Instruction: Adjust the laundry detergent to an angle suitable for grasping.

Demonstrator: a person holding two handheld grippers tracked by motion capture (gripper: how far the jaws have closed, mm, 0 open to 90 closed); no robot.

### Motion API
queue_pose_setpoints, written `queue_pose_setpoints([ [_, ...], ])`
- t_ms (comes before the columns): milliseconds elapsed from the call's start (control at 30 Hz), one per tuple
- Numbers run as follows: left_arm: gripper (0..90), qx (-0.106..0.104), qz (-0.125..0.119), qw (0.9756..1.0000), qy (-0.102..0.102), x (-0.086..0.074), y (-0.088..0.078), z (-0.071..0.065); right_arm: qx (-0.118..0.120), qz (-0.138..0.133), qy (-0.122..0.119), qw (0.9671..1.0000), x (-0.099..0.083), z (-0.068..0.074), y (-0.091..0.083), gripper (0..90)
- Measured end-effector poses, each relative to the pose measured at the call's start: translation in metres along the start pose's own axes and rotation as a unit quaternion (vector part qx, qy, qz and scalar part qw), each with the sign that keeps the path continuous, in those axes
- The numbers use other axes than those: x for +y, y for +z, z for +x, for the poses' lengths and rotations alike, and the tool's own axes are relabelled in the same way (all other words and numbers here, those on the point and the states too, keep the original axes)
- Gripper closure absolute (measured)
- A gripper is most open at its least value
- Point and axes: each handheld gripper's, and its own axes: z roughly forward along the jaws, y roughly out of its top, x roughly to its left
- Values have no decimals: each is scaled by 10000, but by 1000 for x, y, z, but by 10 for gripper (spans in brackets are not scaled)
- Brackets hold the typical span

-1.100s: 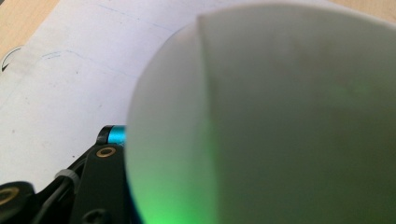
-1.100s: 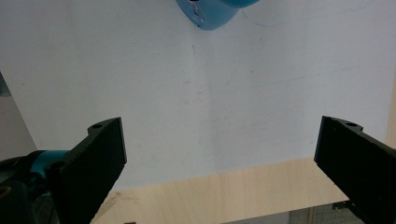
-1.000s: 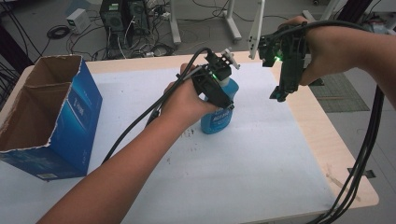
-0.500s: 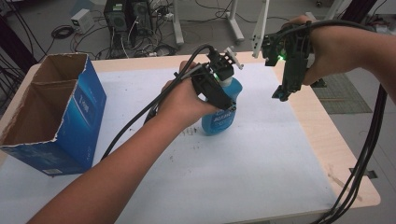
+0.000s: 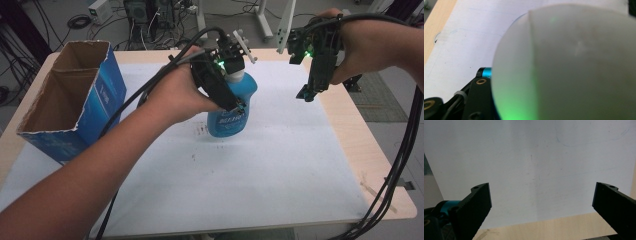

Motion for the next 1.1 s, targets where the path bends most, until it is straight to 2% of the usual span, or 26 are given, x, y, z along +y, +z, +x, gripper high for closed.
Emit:
queue_pose_setpoints([
  [167,435,-314,43,9992,251,-7,-13,-5,12,0,-10,10000,6,1,2,13],
  [233,435,-490,13,9981,362,-10,-18,-7,21,-15,-53,10000,10,1,3,13],
  [267,435,-656,-41,9970,405,-14,-22,-9,25,-11,-68,10000,11,1,3,13],
  [300,435,-656,-41,9970,405,-14,-22,-9,25,-11,-68,10000,11,1,3,13],
  [400,435,-854,-72,9946,591,-22,-30,-9,36,14,-84,10000,14,2,5,13],
  [500,435,-964,-60,9927,715,-28,-33,-9,30,5,-110,9999,16,2,5,13],
  [567,435,-964,-60,9927,715,-28,-33,-9,36,12,-116,9999,17,2,5,13],
  [600,435,-1072,-10,9899,925,-34,-34,-9,34,19,-118,9999,18,3,5,13],
  [833,435,-1162,33,9869,1120,-47,-33,-8,23,25,-153,9999,19,5,6,13],
  [1033,436,-1381,171,9812,1338,-66,-27,-8,30,55,-142,9999,23,7,6,13],
  [1067,436,-1381,171,9812,1338,-66,-27,-8,30,55,-142,9999,23,7,6,13],
  [1100,436,-1412,169,9792,1448,-72,-25,-9,35,59,-159,9998,24,8,7,13],
])
